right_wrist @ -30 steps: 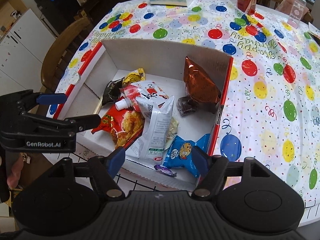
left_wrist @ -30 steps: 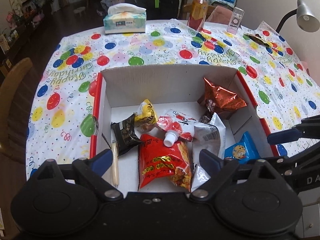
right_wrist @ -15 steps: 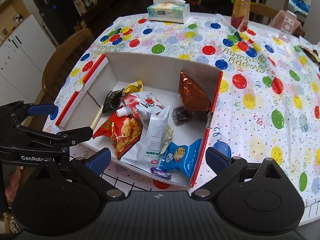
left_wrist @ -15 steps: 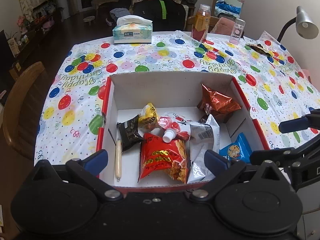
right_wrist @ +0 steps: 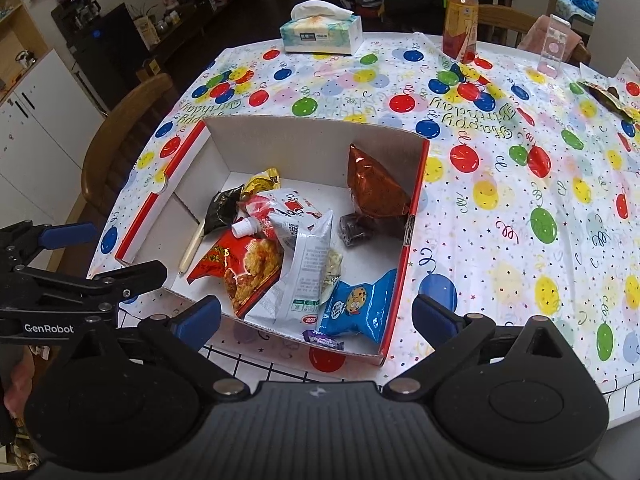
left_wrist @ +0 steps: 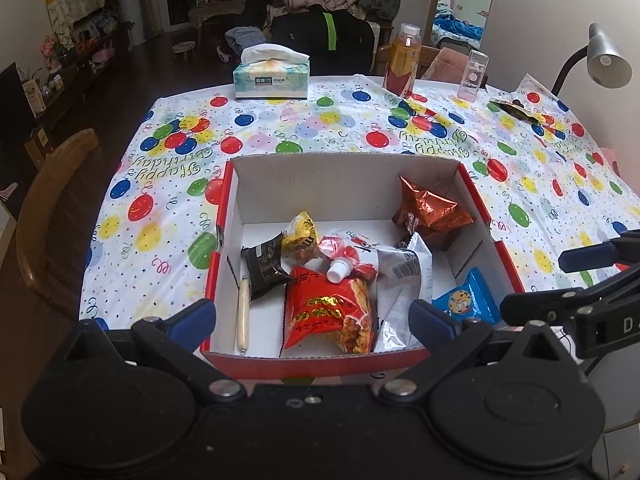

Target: Organize snacks

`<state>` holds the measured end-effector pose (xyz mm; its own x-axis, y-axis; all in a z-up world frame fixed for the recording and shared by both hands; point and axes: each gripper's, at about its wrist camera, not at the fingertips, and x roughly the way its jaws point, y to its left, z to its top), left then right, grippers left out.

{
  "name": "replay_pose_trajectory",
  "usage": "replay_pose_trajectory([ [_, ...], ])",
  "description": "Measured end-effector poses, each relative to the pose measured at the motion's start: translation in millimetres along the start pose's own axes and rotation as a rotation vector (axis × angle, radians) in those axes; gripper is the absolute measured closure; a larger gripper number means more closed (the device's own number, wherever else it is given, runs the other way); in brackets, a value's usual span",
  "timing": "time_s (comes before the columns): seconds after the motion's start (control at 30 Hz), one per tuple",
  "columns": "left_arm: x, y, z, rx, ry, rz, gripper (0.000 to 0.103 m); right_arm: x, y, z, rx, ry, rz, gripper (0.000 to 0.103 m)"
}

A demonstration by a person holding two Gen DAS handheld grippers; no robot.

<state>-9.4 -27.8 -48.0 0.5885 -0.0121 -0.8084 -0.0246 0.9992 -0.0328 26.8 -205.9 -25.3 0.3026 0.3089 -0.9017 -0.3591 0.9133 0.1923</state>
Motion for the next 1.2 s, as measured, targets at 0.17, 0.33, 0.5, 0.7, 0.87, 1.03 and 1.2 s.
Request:
replay_pose_trajectory([
  [0.17, 0.2, 0.2, -1.0, 0.004, 0.004, 0.003, 0.001, -0.7, 0.7, -1.2, 0.004, 0.002, 0.0, 0.001],
  [0.33, -0.4, -0.2, -1.5, 0.01, 0.003, 0.009, 0.001, 0.4, 0.5, -1.6, 0.009, 0.007, -0.007, 0.001],
  [0.5, 1.9, 0.7, -2.3, 0.005, 0.015, 0.014, 0.001, 3.1, 1.6, -1.5, 0.006, 0.018, -0.006, 0.001],
  [0.7, 3.9, 2.5, -2.6, 0.004, 0.025, 0.021, 0.001, 4.2, 2.9, -0.2, 0.004, 0.021, -0.007, 0.001],
  [0.87, 3.3, 3.0, -2.5, 0.007, 0.025, 0.022, 0.001, 4.2, 2.4, 0.8, 0.005, 0.021, -0.003, 0.001],
  [1.03, 2.2, 3.0, -2.6, 0.005, 0.024, 0.019, 0.001, 3.6, 3.9, 3.1, 0.004, 0.018, -0.002, 0.001],
  [1.2, 0.7, 3.9, -3.0, 0.003, 0.024, 0.014, 0.001, 2.8, 5.5, 3.0, 0.004, 0.018, -0.001, 0.001],
])
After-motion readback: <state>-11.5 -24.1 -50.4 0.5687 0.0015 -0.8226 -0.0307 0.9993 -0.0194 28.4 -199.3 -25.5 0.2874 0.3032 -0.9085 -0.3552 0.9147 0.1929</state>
